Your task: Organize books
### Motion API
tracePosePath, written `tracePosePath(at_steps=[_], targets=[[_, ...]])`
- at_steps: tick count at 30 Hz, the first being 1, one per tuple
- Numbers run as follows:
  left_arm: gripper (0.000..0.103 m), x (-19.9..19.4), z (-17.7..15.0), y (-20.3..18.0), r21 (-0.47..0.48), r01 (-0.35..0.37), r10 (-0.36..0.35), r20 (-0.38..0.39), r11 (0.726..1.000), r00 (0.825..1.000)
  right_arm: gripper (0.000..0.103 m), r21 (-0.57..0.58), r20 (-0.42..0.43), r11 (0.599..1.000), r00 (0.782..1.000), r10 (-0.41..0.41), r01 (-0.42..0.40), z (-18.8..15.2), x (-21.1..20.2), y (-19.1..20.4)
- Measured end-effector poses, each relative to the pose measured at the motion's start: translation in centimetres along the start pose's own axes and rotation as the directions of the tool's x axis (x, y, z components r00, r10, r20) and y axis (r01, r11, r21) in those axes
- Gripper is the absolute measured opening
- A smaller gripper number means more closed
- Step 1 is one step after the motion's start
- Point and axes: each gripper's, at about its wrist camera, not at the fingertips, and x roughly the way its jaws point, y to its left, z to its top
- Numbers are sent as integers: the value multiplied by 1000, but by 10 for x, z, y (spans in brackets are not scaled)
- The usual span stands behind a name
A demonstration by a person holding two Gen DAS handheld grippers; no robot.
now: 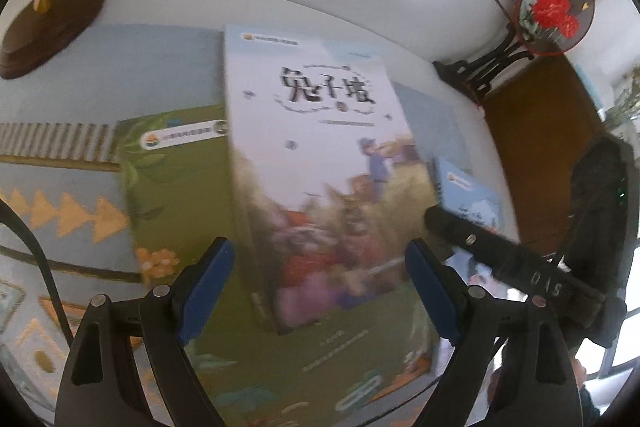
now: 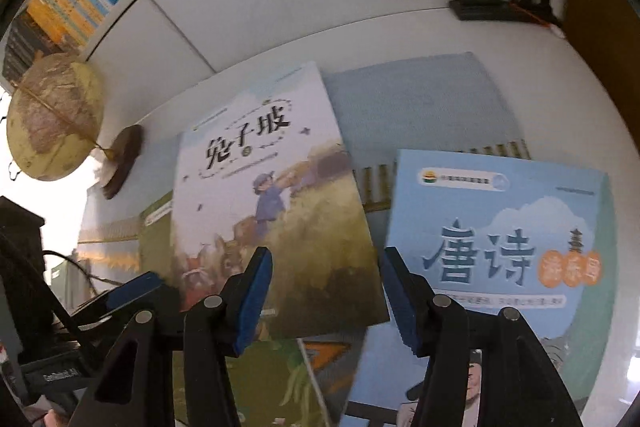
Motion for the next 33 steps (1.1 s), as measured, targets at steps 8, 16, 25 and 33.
tracePosePath(at_steps=[8, 16, 25, 33], targets=[[88, -13, -26, -19, 82, -6, 8, -26, 997, 1000, 56, -1, -29, 999, 999, 44, -44, -28, -17, 2], [88, -17, -82, -38, 124, 66, -49, -132, 990, 990, 56, -5, -19, 1000, 1000, -5, 5, -87, -63, -8], [78, -11, -77, -48, 167, -38, 52, -82, 985, 995, 51, 53, 15, 998, 999, -35, 34, -99, -57, -26], [67, -50, -65, -34, 79, 195, -194, -10, 978, 981, 48, 41, 30, 999, 999, -16, 15, -104, -58, -23]])
